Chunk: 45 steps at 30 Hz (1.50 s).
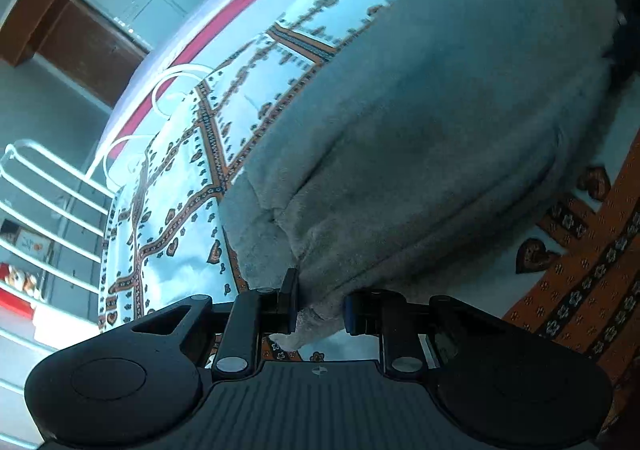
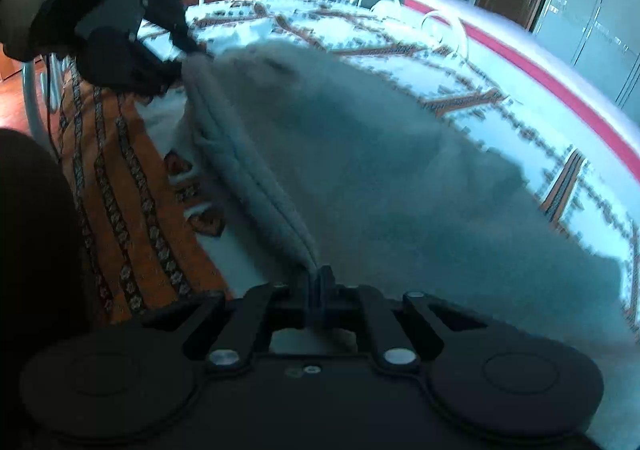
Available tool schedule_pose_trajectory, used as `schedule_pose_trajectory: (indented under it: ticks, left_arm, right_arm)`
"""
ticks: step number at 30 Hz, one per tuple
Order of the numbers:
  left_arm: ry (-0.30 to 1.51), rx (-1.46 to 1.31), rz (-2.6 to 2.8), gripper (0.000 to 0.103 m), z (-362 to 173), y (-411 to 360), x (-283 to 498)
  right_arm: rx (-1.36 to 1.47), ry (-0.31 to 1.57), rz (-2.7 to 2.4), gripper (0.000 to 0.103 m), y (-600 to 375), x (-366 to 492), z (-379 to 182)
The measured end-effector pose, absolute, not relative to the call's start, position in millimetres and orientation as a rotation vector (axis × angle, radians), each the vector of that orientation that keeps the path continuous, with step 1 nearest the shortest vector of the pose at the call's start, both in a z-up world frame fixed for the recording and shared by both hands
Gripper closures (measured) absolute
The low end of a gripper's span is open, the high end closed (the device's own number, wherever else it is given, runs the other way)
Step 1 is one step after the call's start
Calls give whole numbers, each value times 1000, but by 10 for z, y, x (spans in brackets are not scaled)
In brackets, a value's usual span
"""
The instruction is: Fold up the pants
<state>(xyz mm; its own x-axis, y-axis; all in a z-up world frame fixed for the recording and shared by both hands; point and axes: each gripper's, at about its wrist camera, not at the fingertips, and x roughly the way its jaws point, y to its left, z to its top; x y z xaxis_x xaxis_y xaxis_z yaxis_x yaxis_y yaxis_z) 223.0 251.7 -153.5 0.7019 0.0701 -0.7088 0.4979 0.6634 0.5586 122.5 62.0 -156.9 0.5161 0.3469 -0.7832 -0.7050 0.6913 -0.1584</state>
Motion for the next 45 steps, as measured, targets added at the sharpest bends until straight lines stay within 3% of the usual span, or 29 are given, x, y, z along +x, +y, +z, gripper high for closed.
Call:
schedule_pose_trajectory:
  ticks: [10,13,15,19,23,27,31,36,37,38,42,45]
  left_arm:
    - [771,817,-229,81,-1600,2536,2134]
    - [771,810,-220,75,-1572,2570,2091]
    - [787,772,-209,72,-1521,2619,2110]
    - [806,614,-200,69,-1302,2738,2021]
    - [836,373,-165,48,-1161,2891,2026]
    - [861,-3,-125,45,-1134,3160,2104]
    - [923,-357,-51,45,-1314,3465,2191]
    - [982,-487,16,46,-1505,3504,2294]
    - [976,-490,35,49,-1524,3497,2317]
    - [951,-491,57,67,-1525,3498,2320]
    - [871,-388,69,76,-1391,3390,2318]
    - [838,-320,63,77,-1348,3391,2409]
  right_arm:
    - [-531,774,679,103,666,1104,-1642]
    - [-520,754,670,103,647,1086,-1622]
    - [-518,744,667,94,661,1093,-1623]
    - [-487,754,672,93,633,1118,-1550]
    - [-405,738,644,91,567,1156,-1415]
    - [-386,739,637,90,576,1182,-1384]
    - [-454,767,658,90,666,1155,-1505]
    - [-450,769,650,93,706,1141,-1538]
    - [-449,773,651,96,710,1146,-1548]
    - [-447,776,650,97,712,1149,-1555]
    - [-442,752,639,103,716,1155,-1505]
    - [-417,709,631,103,702,1161,-1399]
